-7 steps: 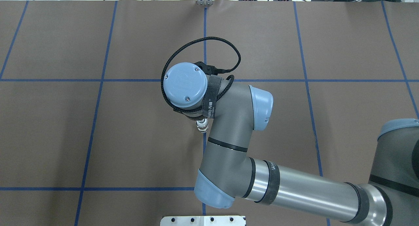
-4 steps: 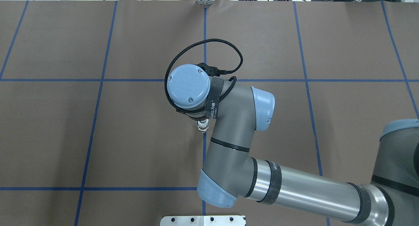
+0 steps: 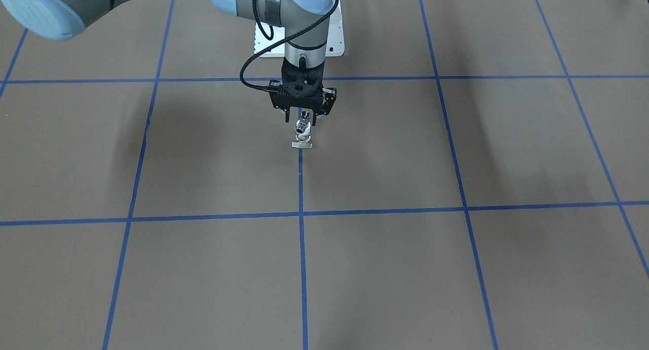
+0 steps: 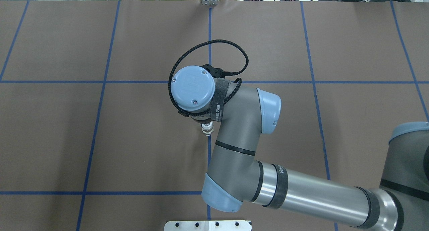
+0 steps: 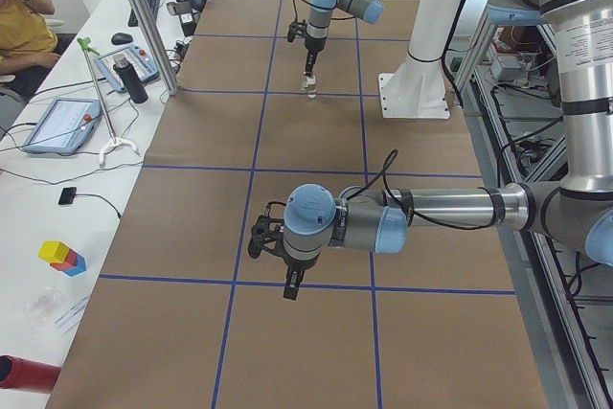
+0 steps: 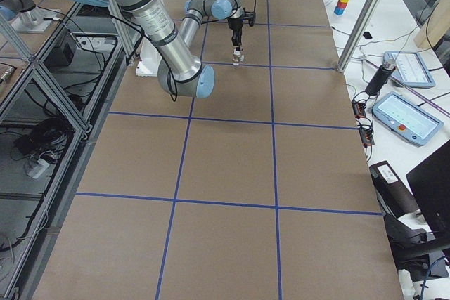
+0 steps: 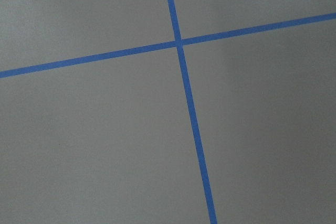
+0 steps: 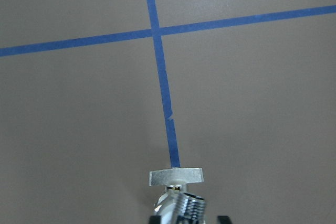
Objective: Assemble PPR valve and pipe with both arms
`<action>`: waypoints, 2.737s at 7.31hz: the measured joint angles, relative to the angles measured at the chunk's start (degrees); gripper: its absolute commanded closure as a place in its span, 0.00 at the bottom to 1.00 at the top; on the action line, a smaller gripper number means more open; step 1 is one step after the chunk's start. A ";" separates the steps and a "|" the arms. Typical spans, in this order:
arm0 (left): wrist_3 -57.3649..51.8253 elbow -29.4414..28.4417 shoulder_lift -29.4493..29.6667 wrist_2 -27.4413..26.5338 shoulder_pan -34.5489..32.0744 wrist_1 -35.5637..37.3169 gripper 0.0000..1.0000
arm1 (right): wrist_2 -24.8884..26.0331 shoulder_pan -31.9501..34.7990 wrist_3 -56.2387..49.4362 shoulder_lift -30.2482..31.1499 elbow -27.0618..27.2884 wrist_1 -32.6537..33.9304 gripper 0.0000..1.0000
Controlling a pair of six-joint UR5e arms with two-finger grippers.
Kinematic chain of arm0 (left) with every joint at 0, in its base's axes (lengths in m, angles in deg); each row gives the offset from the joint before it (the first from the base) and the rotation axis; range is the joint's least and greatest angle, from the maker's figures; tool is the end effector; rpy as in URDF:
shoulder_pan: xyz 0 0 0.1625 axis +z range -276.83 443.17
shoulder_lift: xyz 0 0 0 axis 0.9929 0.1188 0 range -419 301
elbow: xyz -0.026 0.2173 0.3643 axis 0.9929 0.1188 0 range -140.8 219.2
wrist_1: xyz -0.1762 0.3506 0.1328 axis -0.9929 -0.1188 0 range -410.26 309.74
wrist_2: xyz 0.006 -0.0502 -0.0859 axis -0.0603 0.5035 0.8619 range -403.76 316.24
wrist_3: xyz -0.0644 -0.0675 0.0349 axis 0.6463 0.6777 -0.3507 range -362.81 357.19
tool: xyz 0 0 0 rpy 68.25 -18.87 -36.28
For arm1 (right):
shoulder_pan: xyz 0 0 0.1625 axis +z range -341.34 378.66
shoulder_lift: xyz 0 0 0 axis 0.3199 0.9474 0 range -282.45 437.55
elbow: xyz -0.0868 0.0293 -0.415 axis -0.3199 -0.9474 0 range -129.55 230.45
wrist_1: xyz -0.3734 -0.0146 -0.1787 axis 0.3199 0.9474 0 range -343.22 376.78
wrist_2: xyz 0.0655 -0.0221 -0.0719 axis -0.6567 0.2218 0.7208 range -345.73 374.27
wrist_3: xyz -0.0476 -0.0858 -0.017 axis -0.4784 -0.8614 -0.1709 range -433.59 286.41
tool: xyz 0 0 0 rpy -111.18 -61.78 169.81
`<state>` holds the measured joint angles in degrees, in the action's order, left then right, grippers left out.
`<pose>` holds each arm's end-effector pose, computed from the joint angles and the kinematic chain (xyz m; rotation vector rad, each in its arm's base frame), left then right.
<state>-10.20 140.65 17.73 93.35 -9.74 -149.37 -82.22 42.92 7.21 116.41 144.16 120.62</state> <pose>-0.0807 -0.3984 0.6433 0.1932 0.8076 0.1257 -0.5852 -0.3977 0.1177 0.1022 -0.7173 0.2110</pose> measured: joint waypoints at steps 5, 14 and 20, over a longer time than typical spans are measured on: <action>0.10 -0.23 -0.02 -0.02 -0.02 0.28 0.00 | -6.52 8.05 -7.05 0.09 2.50 0.09 0.00; 5.19 2.48 -0.68 -1.77 -0.18 8.12 0.00 | -29.23 48.05 -69.15 28.41 2.79 -2.88 0.00; 5.31 4.14 -0.21 -3.08 -0.23 8.50 0.00 | -31.57 59.45 -74.76 51.21 4.20 -13.68 0.00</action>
<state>-4.89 144.79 17.52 90.27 -9.97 -140.87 -113.80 102.37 -67.55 167.61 148.36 106.93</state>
